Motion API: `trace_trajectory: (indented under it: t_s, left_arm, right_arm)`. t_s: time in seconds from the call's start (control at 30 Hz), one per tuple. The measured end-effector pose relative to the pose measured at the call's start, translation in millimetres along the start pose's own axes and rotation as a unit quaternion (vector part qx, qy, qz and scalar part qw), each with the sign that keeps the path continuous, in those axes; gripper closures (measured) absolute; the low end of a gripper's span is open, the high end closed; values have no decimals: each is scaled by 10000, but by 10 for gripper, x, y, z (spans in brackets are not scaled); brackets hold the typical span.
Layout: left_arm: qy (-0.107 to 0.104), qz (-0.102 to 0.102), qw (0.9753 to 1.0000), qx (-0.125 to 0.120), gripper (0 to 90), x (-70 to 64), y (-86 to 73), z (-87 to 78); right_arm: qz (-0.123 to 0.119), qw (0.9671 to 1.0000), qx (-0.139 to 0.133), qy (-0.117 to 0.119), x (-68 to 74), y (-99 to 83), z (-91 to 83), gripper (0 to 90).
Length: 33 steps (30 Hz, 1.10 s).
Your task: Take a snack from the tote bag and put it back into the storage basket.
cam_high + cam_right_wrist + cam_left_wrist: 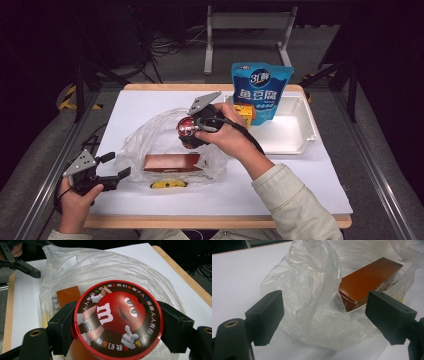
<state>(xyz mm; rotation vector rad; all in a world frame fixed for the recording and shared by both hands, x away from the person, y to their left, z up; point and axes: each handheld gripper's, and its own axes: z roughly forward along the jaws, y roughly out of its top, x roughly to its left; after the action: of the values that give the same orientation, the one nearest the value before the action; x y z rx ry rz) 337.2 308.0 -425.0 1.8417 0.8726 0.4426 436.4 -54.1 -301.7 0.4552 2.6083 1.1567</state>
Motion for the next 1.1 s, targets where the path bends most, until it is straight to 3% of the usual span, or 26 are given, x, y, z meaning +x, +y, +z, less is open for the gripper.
trace_trajectory:
  t_s: [0.83,1.1]
  left_arm:
    - [44,-67,10000,-33,116,3,-1,3]
    - [41,-98,9999,-86,106,9,-4,-4]
  right_arm:
    - [206,9995,-164,-188,-174,-155,-454,242]
    - [228,9988,-186,-386,-265,-257,-635,242]
